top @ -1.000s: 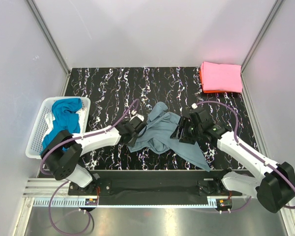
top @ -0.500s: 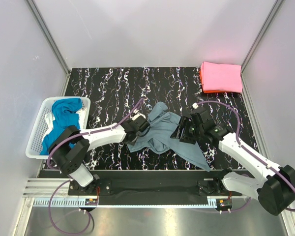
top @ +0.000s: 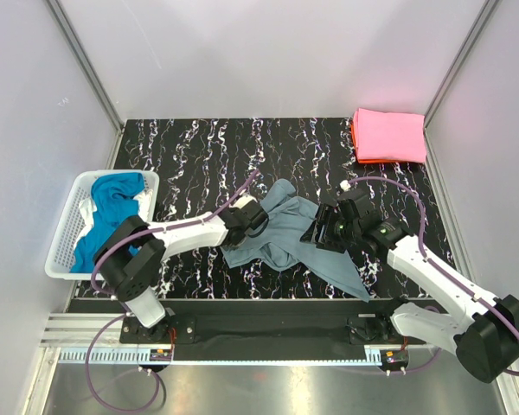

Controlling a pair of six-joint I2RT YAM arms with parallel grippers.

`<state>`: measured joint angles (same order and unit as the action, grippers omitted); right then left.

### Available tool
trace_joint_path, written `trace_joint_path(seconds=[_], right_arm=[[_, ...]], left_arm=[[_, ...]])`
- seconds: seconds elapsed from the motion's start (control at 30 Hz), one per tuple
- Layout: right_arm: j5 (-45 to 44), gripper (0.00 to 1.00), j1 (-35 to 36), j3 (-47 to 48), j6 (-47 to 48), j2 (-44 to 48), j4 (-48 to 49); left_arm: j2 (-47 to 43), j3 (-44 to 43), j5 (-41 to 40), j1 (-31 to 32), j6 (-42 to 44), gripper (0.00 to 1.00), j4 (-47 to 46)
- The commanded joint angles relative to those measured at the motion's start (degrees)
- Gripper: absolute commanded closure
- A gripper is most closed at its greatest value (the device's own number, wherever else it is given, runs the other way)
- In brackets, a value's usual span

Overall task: Fold and stack the t-shirts
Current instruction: Flatten the tshirt out

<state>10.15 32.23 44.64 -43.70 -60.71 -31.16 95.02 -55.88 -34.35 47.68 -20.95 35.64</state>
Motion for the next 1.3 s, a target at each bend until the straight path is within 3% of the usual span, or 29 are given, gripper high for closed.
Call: trace_joint_path(seconds=[0.0,1.27], right_arm=[[-0.1,0.36,0.4,0.8,0.9,0.8,0.8],[-0.4,0.35,0.4,3.1,2.0,0.5,0.3]], left_arm=[[0.9,-2.5,-4.1,0.2,-0.8,0.60,1.0],[5.3,-7.6,-5.0,-3.6,2.8,0.59,-0.4]])
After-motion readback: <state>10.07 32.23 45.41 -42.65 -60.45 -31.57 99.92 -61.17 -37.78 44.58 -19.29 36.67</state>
